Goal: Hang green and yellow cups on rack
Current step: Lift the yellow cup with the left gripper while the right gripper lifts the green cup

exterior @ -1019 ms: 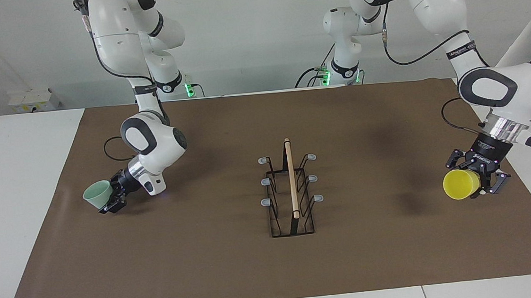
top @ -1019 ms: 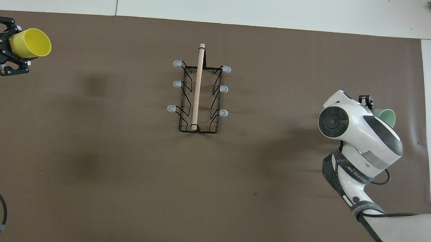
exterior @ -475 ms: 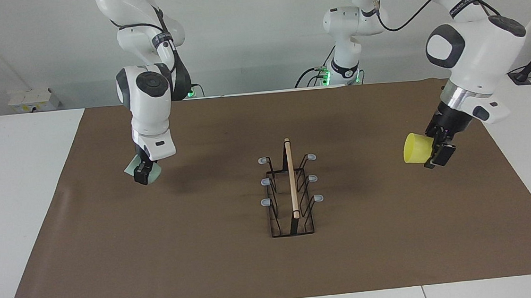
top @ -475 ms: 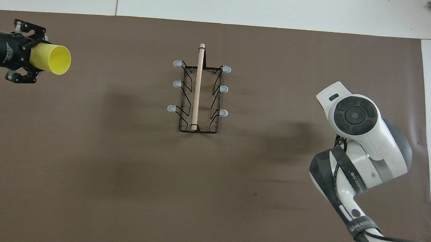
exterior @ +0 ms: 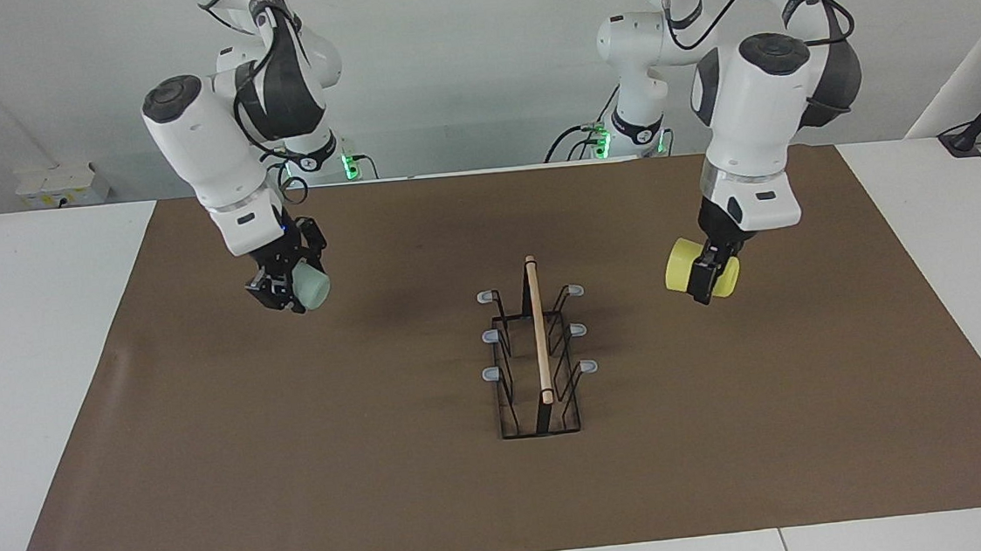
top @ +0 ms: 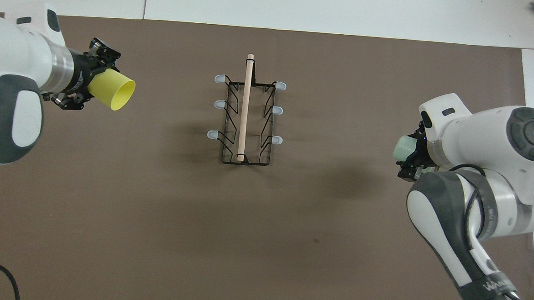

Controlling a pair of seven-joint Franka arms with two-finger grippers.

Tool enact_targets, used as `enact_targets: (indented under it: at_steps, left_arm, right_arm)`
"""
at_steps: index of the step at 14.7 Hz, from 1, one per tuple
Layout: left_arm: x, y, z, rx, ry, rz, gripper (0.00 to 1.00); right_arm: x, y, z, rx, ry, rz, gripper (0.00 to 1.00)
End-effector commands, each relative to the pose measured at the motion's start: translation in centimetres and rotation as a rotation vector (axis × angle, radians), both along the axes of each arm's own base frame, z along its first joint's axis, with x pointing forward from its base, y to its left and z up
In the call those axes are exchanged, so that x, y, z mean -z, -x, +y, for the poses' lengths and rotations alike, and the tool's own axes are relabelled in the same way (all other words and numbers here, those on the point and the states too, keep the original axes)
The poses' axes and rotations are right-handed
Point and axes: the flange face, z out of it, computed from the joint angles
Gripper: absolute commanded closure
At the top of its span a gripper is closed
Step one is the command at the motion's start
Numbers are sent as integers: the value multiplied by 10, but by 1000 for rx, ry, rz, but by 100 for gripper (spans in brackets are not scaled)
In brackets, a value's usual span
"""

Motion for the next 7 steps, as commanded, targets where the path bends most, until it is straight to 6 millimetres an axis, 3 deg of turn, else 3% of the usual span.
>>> enact_targets:
  at_steps: [1, 4, 7]
  left_arm:
    - [8, 29, -24, 102, -66, -77, 100]
    - [29, 57, -53, 228, -106, -206, 100]
    - [38, 81, -86, 261, -140, -252, 100]
  right_arm:
    - [-14, 0, -25, -19, -203, -93, 99]
    - [-21, 7, -32, -36, -428, -180, 99]
    - [-12, 34, -25, -48, -618, -273, 99]
